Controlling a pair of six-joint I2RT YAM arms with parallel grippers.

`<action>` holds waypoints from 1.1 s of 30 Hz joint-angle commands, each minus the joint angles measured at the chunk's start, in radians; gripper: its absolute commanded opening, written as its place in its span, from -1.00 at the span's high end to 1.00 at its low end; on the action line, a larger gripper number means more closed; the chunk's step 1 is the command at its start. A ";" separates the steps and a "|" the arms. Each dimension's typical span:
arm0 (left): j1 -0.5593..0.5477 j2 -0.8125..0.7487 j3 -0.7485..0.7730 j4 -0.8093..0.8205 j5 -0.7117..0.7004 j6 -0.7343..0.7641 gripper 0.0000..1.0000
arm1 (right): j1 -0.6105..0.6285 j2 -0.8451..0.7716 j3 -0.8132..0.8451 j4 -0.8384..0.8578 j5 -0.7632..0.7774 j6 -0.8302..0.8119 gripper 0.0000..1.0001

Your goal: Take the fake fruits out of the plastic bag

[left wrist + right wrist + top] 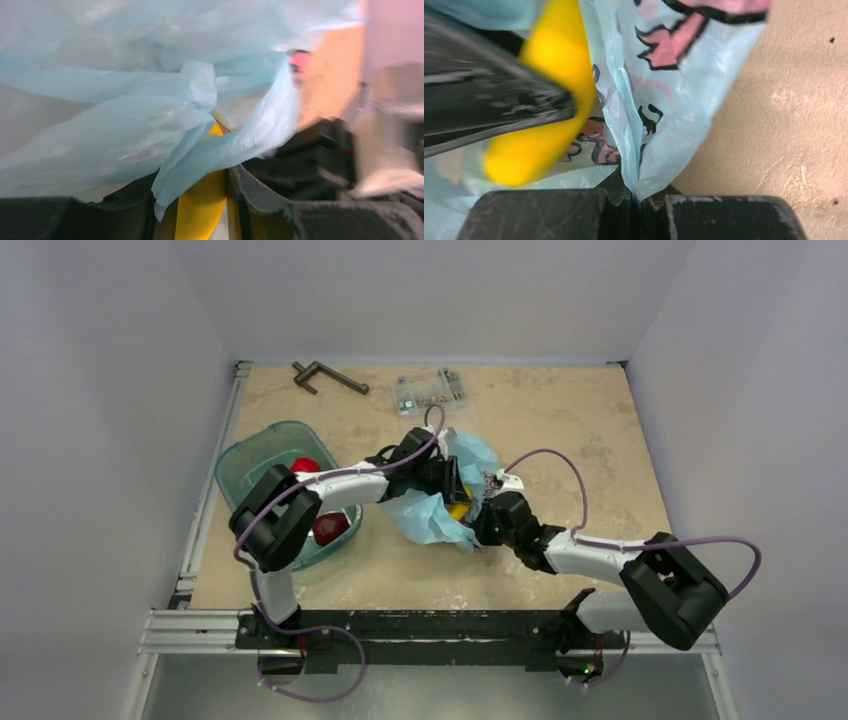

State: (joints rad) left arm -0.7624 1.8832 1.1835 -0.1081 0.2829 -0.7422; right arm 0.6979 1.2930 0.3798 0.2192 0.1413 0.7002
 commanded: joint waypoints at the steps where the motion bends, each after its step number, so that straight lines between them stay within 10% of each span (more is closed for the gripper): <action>1: 0.054 -0.117 -0.093 0.385 0.374 -0.122 0.73 | 0.028 0.023 0.046 0.010 0.079 -0.044 1.00; 9: 0.104 -0.039 -0.242 1.126 0.454 -0.434 0.72 | 0.135 -0.053 0.061 -0.057 0.243 -0.031 1.00; 16: 0.111 0.043 -0.232 1.262 0.455 -0.513 0.71 | 0.130 -0.190 0.075 -0.141 0.331 -0.061 0.83; 33: 0.106 -0.243 -0.429 0.943 0.562 -0.343 0.76 | -0.024 -0.056 0.261 -0.269 0.401 -0.174 1.00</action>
State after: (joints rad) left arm -0.6559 1.7981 0.7475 0.8974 0.8082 -1.1919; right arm 0.6792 1.2190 0.5903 -0.0067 0.4671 0.5560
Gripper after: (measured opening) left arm 0.325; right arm 0.008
